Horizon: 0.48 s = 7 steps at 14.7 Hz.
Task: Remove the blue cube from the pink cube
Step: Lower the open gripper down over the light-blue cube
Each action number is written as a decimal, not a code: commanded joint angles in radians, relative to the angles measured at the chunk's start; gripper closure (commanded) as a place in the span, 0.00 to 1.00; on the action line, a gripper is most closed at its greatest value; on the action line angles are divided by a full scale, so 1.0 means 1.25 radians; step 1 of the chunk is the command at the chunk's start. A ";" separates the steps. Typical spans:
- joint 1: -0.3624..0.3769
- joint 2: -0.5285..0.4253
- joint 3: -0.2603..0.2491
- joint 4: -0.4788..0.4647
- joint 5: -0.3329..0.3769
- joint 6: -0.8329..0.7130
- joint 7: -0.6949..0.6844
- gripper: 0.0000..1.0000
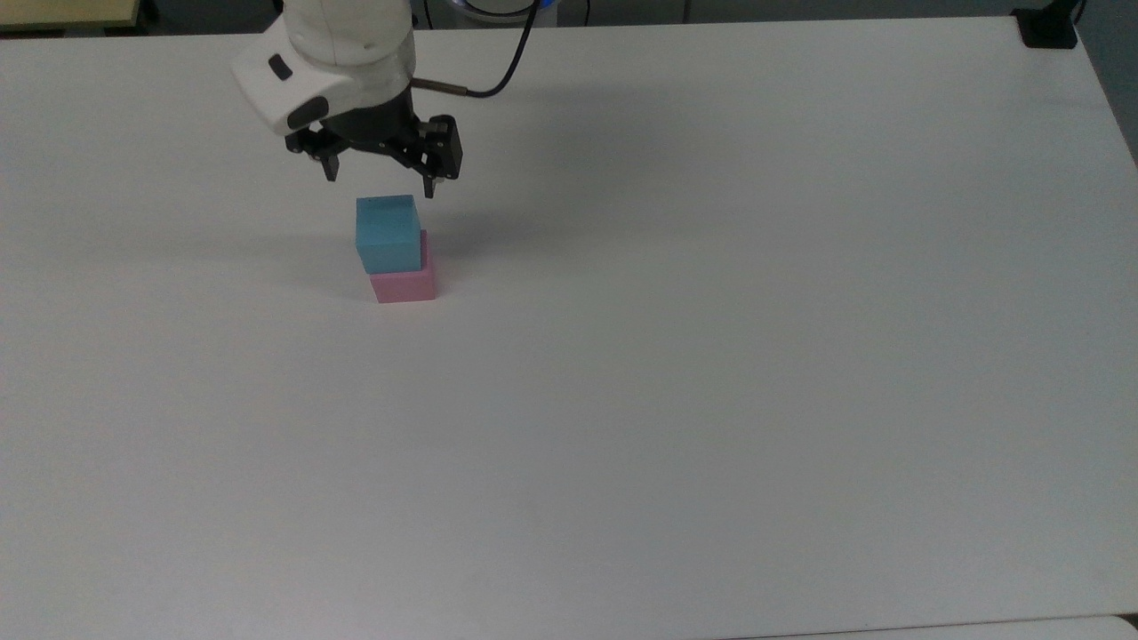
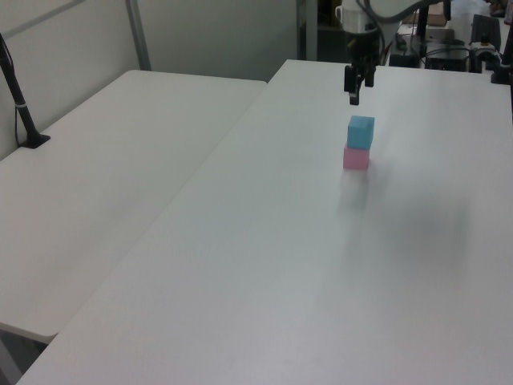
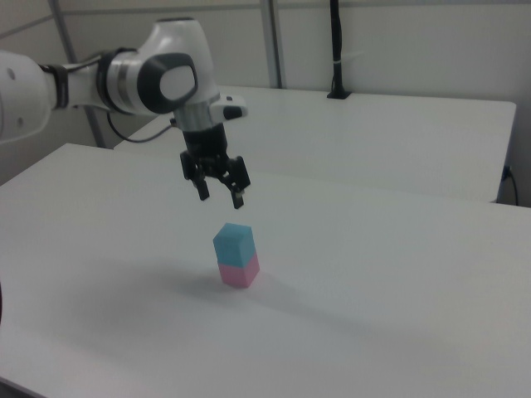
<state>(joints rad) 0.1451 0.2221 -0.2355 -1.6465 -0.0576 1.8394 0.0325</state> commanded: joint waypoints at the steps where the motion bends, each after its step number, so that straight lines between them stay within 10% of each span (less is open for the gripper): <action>1: 0.010 0.022 -0.006 -0.058 -0.039 0.076 -0.021 0.00; 7: 0.012 0.076 -0.003 -0.078 -0.075 0.119 -0.022 0.00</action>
<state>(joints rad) 0.1488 0.2998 -0.2352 -1.7188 -0.1289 1.9348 0.0217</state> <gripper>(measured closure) 0.000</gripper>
